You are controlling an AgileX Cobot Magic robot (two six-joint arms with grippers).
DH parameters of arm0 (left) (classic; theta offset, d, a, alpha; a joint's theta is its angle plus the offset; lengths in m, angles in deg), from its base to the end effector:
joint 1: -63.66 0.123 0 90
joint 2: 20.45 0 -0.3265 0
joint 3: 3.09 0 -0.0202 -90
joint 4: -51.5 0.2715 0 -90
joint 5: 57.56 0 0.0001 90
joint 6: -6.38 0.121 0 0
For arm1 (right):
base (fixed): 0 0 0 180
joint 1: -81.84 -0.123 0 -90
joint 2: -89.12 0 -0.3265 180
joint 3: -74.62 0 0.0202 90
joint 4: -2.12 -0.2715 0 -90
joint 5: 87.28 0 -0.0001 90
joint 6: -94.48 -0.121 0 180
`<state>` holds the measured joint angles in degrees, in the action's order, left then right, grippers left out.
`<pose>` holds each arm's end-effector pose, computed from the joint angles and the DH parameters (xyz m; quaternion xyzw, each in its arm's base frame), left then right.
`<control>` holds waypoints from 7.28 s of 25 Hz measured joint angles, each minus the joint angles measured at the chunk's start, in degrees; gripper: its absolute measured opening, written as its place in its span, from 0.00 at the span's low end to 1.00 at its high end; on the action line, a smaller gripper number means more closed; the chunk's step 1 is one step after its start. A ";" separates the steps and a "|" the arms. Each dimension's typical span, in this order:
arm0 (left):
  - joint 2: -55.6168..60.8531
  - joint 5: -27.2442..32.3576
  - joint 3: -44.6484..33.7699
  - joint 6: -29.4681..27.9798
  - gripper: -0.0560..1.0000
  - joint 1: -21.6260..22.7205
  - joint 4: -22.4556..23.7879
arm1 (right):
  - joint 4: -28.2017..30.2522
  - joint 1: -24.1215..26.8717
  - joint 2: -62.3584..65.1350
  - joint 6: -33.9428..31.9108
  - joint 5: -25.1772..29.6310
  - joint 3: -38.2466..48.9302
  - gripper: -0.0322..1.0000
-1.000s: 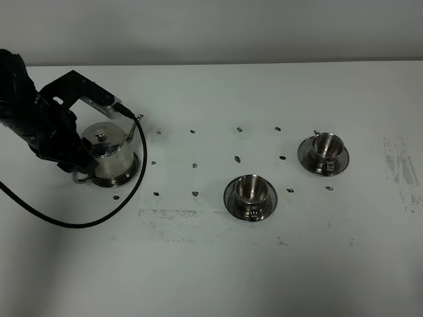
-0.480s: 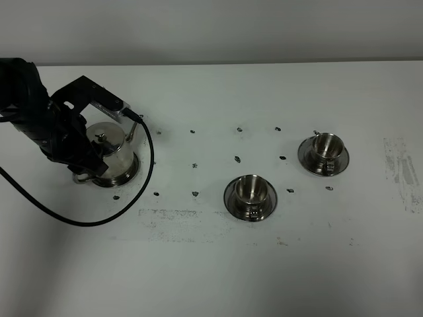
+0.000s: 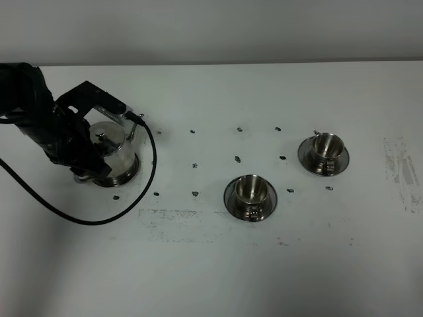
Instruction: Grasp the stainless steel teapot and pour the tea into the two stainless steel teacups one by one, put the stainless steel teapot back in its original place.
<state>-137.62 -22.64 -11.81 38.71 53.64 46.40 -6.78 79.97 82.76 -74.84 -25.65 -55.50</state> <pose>0.4132 -0.0793 0.1566 0.3262 0.9300 0.0016 0.1694 -0.0043 0.0163 0.2713 -0.0970 0.8485 0.0378 0.5189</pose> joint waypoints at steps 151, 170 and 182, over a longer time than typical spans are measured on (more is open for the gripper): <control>-35.16 11.87 68.09 48.16 0.22 -32.47 28.63 | 0.00 0.00 0.00 0.05 0.00 0.00 0.40; -36.46 8.83 68.09 46.61 0.22 -33.58 32.69 | 0.00 0.00 0.00 0.00 0.00 0.00 0.40; -37.32 6.11 68.09 46.50 0.22 -34.67 35.32 | 0.00 0.00 0.00 0.00 0.00 0.00 0.40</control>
<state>-174.94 -16.53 56.28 85.21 18.97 81.71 -6.78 79.97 82.76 -74.84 -25.65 -55.50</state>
